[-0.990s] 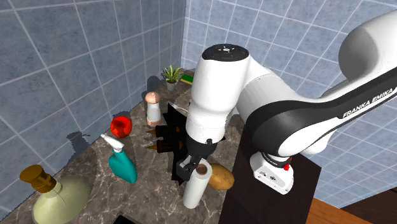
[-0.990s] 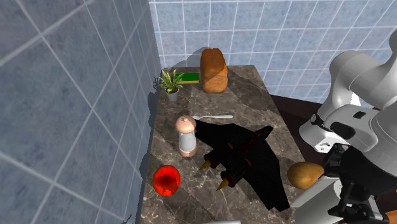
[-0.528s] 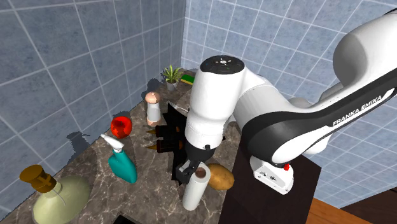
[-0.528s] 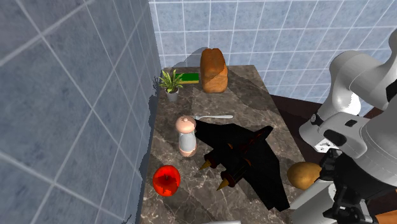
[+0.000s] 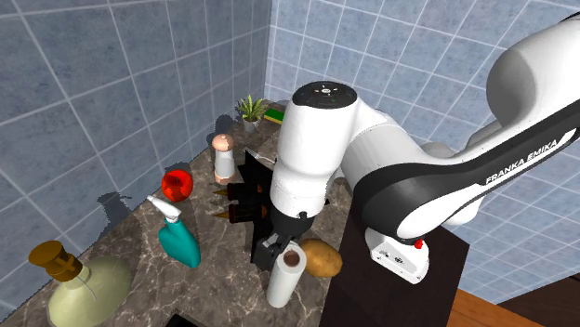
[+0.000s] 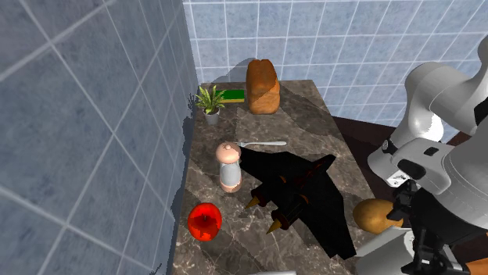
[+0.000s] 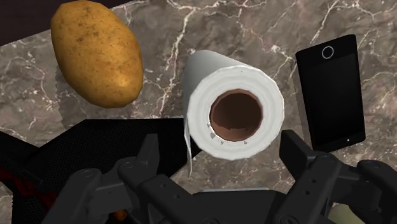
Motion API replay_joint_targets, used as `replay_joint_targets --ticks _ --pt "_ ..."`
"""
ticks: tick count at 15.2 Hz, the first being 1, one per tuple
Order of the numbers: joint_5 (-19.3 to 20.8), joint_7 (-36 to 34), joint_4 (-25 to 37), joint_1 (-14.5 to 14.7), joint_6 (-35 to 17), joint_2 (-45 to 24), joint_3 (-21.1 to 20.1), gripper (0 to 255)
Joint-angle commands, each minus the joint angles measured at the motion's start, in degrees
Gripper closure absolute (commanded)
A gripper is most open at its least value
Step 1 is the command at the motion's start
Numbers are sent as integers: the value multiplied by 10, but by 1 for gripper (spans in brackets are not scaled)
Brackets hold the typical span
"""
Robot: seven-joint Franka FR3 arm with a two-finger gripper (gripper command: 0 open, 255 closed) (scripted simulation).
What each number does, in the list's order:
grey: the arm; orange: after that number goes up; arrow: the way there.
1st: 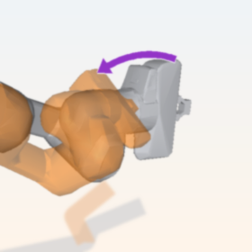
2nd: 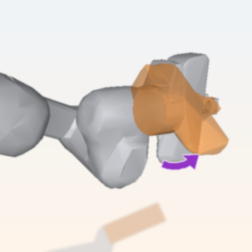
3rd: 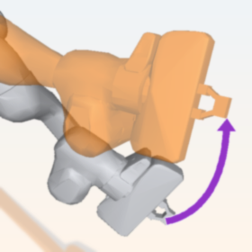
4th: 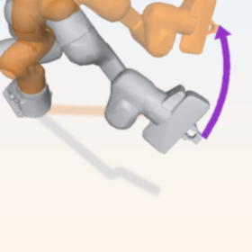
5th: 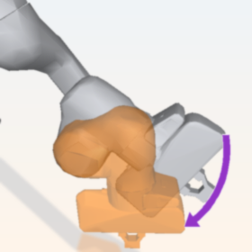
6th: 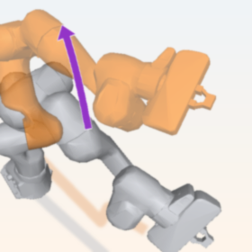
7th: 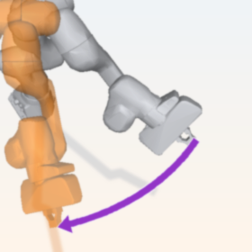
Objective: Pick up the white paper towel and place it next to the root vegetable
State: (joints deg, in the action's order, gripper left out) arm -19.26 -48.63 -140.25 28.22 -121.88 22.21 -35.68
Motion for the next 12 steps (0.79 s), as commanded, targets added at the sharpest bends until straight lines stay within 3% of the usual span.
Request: replay_joint_targets --ticks 1,5,12 --pt "0 0 0 0 0 0 0 0" --pt "4 4 49 0 80 32 24 0" --pt "4 4 49 0 80 32 24 0"
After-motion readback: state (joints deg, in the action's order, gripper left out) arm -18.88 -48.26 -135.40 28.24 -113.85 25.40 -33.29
